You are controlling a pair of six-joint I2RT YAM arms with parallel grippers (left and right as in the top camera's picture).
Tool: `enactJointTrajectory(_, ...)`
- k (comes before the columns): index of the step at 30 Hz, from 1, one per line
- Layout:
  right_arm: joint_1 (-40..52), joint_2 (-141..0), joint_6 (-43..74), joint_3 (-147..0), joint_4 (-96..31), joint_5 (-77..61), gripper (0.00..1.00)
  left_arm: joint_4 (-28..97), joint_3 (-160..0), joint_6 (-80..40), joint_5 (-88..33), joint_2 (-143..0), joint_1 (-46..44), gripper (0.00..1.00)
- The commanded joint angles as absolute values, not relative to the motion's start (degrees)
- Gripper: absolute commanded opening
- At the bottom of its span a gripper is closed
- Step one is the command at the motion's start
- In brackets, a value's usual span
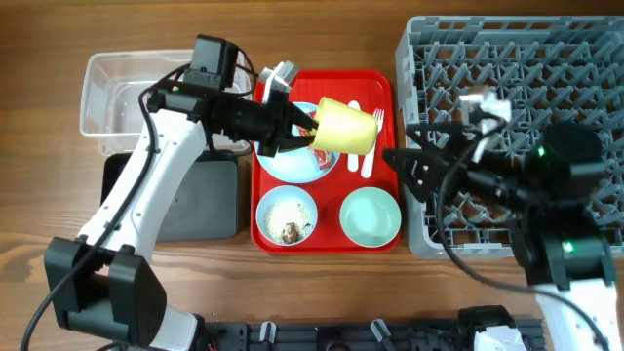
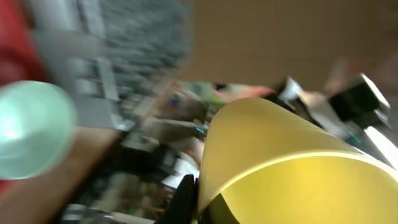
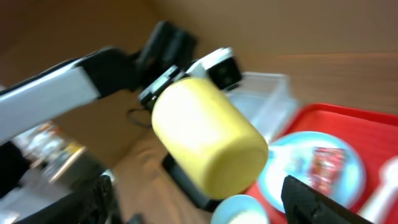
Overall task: Sort waste into correct bins and load items into the dishwasher rack
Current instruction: 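Lift the yellow cup and hand it to the right gripper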
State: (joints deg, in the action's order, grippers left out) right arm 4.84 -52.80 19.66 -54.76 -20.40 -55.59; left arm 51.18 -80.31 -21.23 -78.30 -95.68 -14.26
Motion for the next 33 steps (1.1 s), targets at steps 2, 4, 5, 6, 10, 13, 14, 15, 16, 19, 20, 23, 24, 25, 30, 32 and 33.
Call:
enactJointTrajectory(2,5.10,-58.00,21.21,-55.59,-17.47,-69.14,0.85,51.29,-80.82,-19.92,-90.37,-94.80,-14.76,0.04)
enactJointTrajectory(4,5.10,-58.96,21.12,-55.61,-16.91,-69.10,0.85,51.22,-80.82,-19.90,-90.37,-94.45,-14.94,0.04)
enactJointTrajectory(5,5.10,-59.07,21.17,-55.61,-16.60,-69.12,0.85,51.20,-80.82,-19.92,-90.37,-94.32,-15.18,0.04)
enactJointTrajectory(6,5.23,-59.07,21.17,-55.59,-16.16,-69.10,0.85,51.18,-80.82,-19.90,-90.35,-94.26,-15.38,0.04)
enactJointTrajectory(10,7.62,-59.07,22.68,-55.61,-12.91,-69.10,0.85,49.89,-80.82,-19.70,-90.32,-94.28,-16.38,0.04)
enactJointTrajectory(13,10.57,-59.07,23.83,-55.61,-10.98,-67.68,0.81,48.14,-80.82,-19.73,-90.08,-94.28,-17.21,0.04)
enactJointTrajectory(14,11.11,-59.07,24.62,-55.61,-10.63,-66.70,0.81,48.10,-80.82,-19.73,-89.86,-94.28,-17.39,0.04)
enactJointTrajectory(15,11.68,-59.07,25.04,-55.61,-10.13,-65.56,0.79,48.14,-80.79,-19.70,-89.45,-94.28,-17.61,0.04)
enactJointTrajectory(16,11.79,-59.07,25.23,-55.61,-9.80,-64.93,0.76,48.14,-80.82,-19.70,-89.27,-94.28,-17.78,0.04)
enactJointTrajectory(19,11.77,-59.05,25.67,-55.61,-8.93,-64.36,0.66,48.14,-80.79,-19.73,-89.30,-94.28,-17.80,0.04)
enactJointTrajectory(20,11.77,-59.05,25.69,-55.61,-8.69,-64.36,0.64,48.14,-80.82,-19.73,-89.30,-94.28,-17.80,0.04)
enactJointTrajectory(23,11.77,-59.05,25.69,-55.61,-8.60,-64.36,0.54,48.14,-80.79,-19.70,-89.30,-94.28,-17.91,0.04)
enactJointTrajectory(24,11.77,-59.05,25.67,-55.61,-8.60,-64.36,0.53,48.14,-80.79,-19.70,-89.27,-94.28,-17.91,0.04)
enactJointTrajectory(25,11.77,-59.05,25.67,-55.61,-8.60,-64.36,0.49,48.14,-80.82,-19.70,-89.25,-94.28,-17.91,0.04)
enactJointTrajectory(30,11.68,-58.50,25.39,-55.61,-8.62,-64.34,0.42,48.12,-80.82,-19.70,-86.24,-94.28,-17.67,0.64)
enactJointTrajectory(32,11.35,-57.56,24.80,-55.61,-8.62,-64.20,0.42,48.12,-80.79,-19.70,-82.02,-94.28,-17.04,0.81)
enactJointTrajectory(33,10.92,-56.64,24.34,-55.61,-8.86,-63.86,0.42,48.12,-80.79,-19.70,-78.76,-94.28,-16.53,0.88)
